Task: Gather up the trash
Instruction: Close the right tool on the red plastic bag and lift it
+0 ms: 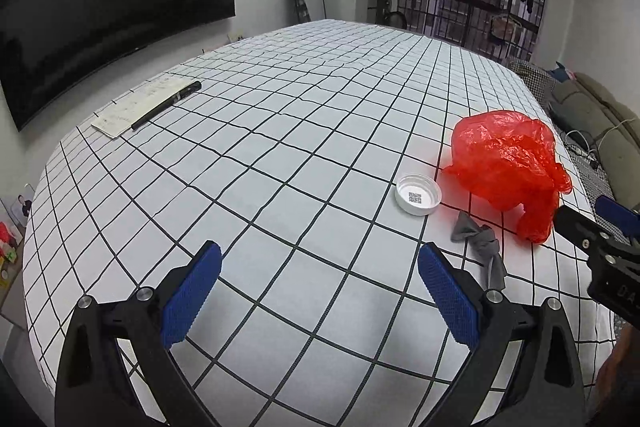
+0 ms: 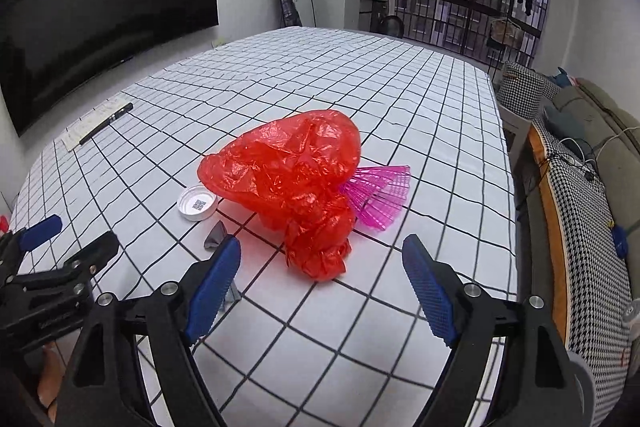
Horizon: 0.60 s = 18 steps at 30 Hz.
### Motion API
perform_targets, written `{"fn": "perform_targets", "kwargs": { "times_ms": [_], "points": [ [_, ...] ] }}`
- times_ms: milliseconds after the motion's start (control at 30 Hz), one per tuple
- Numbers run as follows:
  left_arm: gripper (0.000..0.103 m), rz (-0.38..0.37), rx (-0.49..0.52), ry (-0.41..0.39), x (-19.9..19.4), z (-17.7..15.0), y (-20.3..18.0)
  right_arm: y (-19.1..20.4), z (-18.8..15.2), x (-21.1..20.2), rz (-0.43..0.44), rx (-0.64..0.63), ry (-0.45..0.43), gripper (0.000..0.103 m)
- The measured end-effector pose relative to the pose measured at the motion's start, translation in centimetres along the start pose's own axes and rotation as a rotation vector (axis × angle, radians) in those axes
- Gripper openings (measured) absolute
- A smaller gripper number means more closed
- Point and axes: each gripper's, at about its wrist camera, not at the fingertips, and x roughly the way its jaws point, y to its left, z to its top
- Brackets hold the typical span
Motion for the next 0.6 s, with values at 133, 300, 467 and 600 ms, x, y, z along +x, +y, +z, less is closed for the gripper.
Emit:
{"fn": "perform_targets", "kwargs": {
  "times_ms": [133, 300, 467, 600],
  "points": [
    [0.097, -0.007, -0.001, 0.008, 0.3, -0.1, 0.1, 0.7, 0.8, 1.7, -0.032, -0.025, 0.010, 0.079],
    [0.097, -0.031, -0.016, 0.022, 0.7, 0.0, 0.6, 1.6, 1.6, 3.8, -0.060, -0.070, 0.044, 0.079],
    [0.097, -0.046, -0.022, 0.021, 0.5, -0.1, 0.6, 2.5, 2.1, 4.8, -0.072, -0.106, 0.045, 0.079],
    [0.097, -0.048, -0.012, 0.018, 0.4, -0.2, 0.6, 3.1, 2.0, 5.7, -0.095, -0.130, 0.050, 0.073]
  ]
}}
